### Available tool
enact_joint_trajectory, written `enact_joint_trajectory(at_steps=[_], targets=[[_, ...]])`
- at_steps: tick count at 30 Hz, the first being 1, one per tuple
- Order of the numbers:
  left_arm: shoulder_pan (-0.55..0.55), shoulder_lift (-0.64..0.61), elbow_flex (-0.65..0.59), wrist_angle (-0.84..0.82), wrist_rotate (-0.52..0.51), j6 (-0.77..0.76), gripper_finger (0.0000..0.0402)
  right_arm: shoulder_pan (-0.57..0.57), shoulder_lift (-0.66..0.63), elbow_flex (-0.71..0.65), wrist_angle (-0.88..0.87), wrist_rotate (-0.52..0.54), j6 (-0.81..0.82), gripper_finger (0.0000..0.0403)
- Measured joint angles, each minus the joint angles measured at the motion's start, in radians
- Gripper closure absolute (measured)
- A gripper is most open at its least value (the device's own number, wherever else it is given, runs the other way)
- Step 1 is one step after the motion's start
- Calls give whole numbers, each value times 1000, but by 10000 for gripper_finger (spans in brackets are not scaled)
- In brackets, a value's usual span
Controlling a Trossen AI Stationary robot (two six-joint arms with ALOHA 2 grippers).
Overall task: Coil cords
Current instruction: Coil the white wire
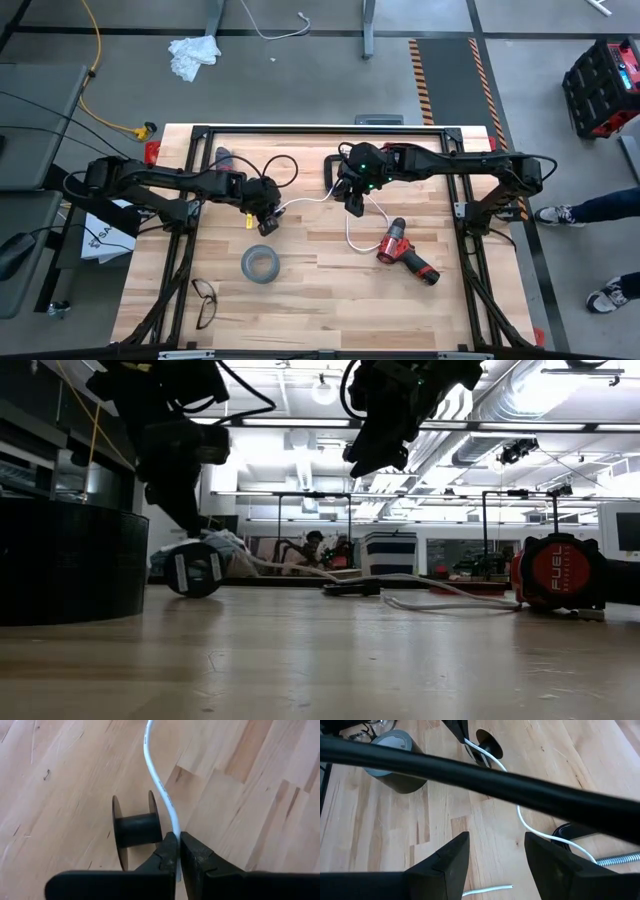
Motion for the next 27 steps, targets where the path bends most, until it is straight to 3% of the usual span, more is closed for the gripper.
enact_joint_trajectory(at_steps=[5, 17, 27], targets=[[0, 0, 0, 2, -2, -3, 390, 0, 0, 0, 9, 0, 0, 218], [1, 0, 0, 8, -56, -29, 312, 0, 0, 0, 43, 0, 0, 218], [1, -5, 0, 8, -51, -13, 306, 0, 0, 0, 43, 0, 0, 218]])
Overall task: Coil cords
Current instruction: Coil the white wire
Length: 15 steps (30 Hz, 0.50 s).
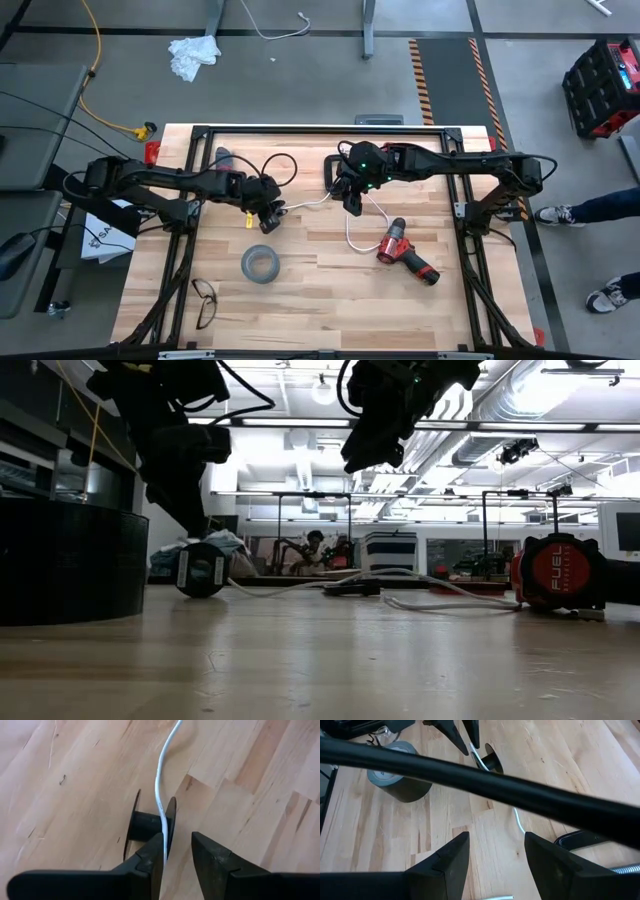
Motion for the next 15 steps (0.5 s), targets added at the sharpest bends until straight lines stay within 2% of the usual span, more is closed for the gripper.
enact_joint_trajectory(at_steps=[5, 11, 15], targets=[[0, -5, 2, -6, 53, 108, 306, 0, 0, 0, 2, 0, -5, 218], [-2, -5, 2, -32, 63, 279, 306, 0, 0, 0, 2, 36, -8, 218], [-1, -5, 2, -43, 62, 293, 306, 0, 0, 0, 2, 60, -8, 218]])
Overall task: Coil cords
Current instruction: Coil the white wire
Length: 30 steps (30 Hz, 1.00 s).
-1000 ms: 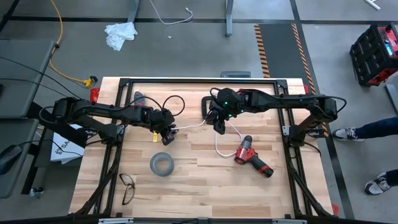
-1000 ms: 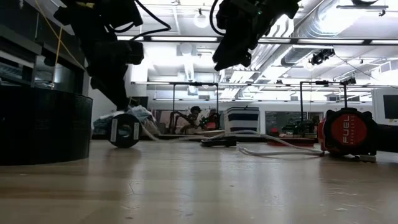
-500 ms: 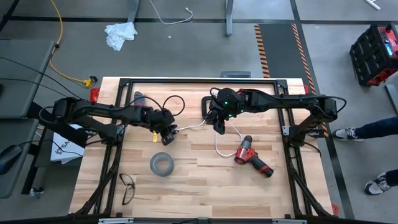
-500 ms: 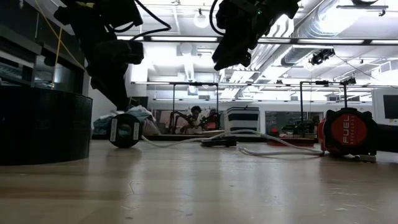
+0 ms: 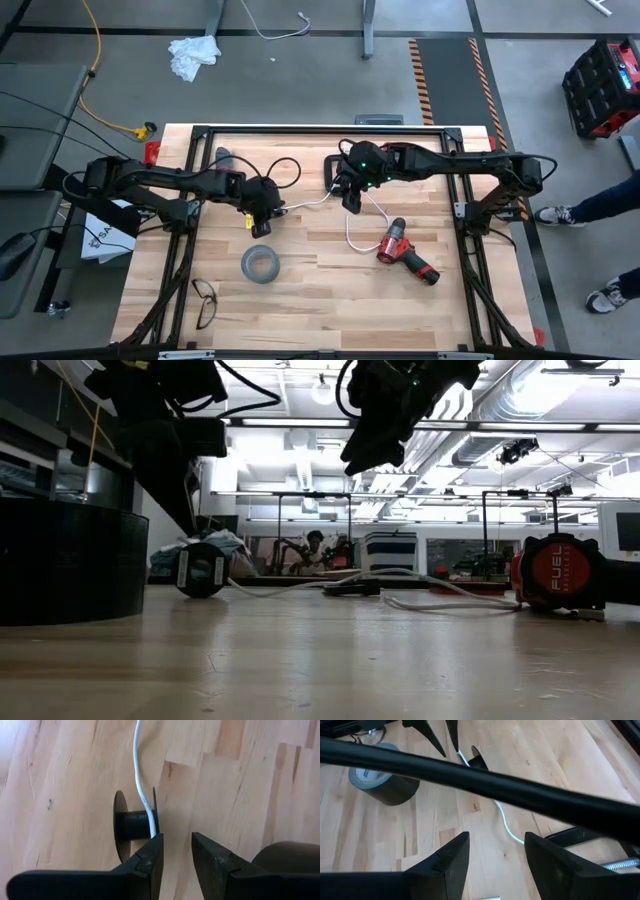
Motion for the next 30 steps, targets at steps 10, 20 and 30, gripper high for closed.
enact_joint_trajectory(at_steps=[10, 20, 30], targets=[[0, -1, 30, -77, -36, -52, 296, 0, 0, 0, 25, 0, 0, 218], [0, 28, 30, -57, -40, -44, 262, 0, 0, 0, 61, 5, -1, 218], [0, 65, 30, -44, -53, -77, 230, 0, 0, 0, 61, 10, -15, 218]])
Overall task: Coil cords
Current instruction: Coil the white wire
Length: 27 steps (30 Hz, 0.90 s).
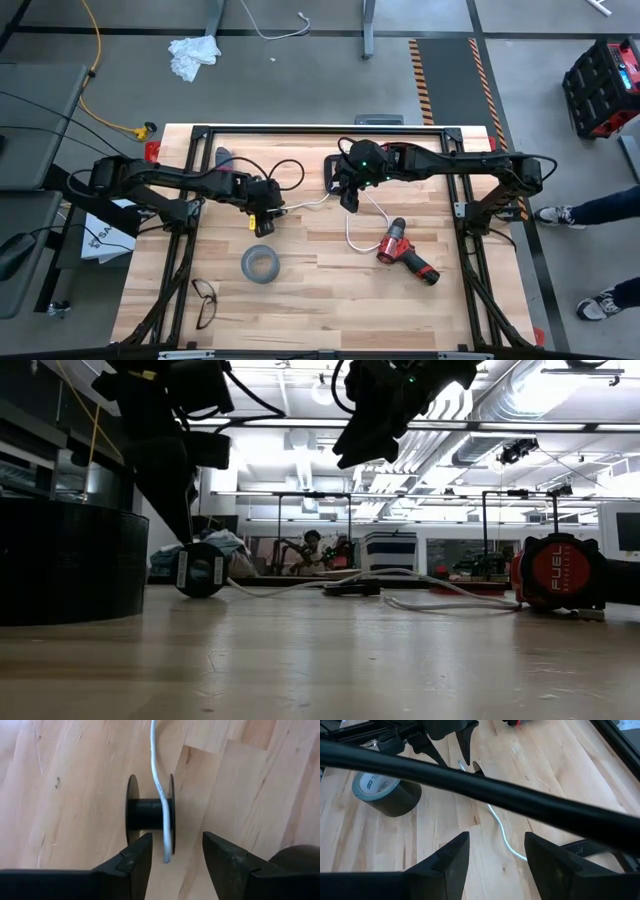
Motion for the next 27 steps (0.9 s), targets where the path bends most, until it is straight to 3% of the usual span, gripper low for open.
enact_joint_trajectory(at_steps=[9, 19, 27], targets=[[-4, 19, -2, 6, -4, 8, 222, 0, 0, 0, 1, 18, -3, 218], [-47, 24, -2, 11, -125, 35, 222, 0, 0, 0, 4, 19, -1, 218], [-98, 24, -2, 5, -136, 35, 222, 0, 0, 0, 4, 19, -1, 218]])
